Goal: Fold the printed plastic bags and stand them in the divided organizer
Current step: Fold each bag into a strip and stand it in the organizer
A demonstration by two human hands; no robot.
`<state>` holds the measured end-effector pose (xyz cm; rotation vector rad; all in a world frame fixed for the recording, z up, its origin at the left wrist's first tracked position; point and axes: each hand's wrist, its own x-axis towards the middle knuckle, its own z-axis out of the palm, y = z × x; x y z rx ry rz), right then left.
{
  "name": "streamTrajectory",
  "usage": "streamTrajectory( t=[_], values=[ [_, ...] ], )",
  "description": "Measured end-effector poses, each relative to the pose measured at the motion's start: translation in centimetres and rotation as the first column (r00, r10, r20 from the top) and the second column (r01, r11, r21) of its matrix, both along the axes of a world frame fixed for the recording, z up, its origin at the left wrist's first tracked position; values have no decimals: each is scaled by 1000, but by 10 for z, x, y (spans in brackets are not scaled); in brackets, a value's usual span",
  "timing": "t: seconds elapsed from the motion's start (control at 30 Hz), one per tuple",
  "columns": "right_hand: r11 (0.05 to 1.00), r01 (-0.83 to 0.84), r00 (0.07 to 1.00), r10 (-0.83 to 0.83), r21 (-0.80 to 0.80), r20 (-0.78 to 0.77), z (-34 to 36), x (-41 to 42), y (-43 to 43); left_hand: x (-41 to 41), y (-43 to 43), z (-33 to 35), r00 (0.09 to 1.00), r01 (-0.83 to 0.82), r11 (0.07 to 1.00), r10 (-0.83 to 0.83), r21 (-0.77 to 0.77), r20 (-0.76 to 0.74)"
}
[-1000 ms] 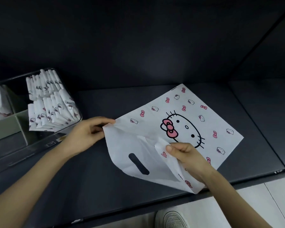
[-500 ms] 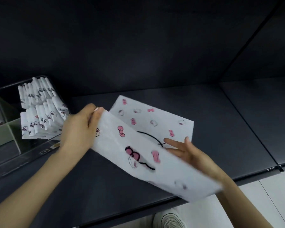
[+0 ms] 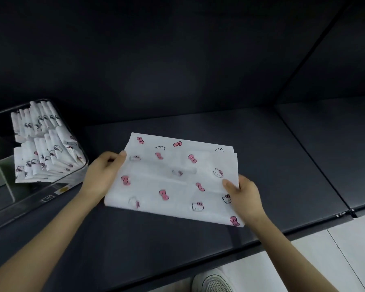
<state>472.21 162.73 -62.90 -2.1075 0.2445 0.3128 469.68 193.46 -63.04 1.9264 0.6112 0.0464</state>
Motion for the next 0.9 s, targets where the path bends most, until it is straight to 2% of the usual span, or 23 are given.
streamTrajectory(
  t=[0.07, 0.1, 0.17, 0.23, 0.4, 0.5, 0.53, 0.6, 0.63, 0.67, 0.77, 0.9],
  values=[
    [999, 50, 999, -50, 3, 23, -7, 4, 2, -20, 2, 0, 994, 98, 986, -89, -138, 66],
    [998, 66, 997, -66, 8, 35, -8, 5, 2, -29, 2, -2, 989, 143, 980, -135, -139, 67],
    [997, 73, 995, -71, -24, 68, -9, 8, 4, -41, 2, -11, 982, 185, 982, -186, 27, 40],
    [997, 46, 996, -40, -68, 82, -7, 10, 6, -47, 0, -21, 986, 157, 964, -167, 215, 28],
    [992, 32, 999, -32, -119, 2, -11, 8, -1, -53, -5, -30, 995, 68, 910, -94, 409, 44],
    [977, 40, 999, -34, -211, 34, -14, 7, -2, -53, -7, -33, 991, 97, 821, -134, 563, 26],
    [966, 47, 998, -33, -254, 58, -15, 7, 0, -52, -7, -37, 986, 107, 759, -162, 642, 27],
    [952, 51, 995, -24, -301, 95, -17, 10, 2, -48, -8, -40, 968, 52, 574, -229, 817, 100],
    [951, 48, 994, -17, -304, 105, -19, 12, 3, -47, -10, -40, 951, 31, 512, -278, 858, 131],
    [952, 46, 994, -13, -303, 110, -20, 14, 4, -46, -13, -40, 930, 51, 483, -342, 874, 135],
    [956, 46, 992, -9, -290, 126, -21, 21, 5, -45, -25, -43, 846, 245, 465, -531, 851, 47],
    [961, 34, 995, -6, -273, 103, -29, 26, 0, -54, -34, -51, 801, 453, 420, -579, 787, -152]
  ],
)
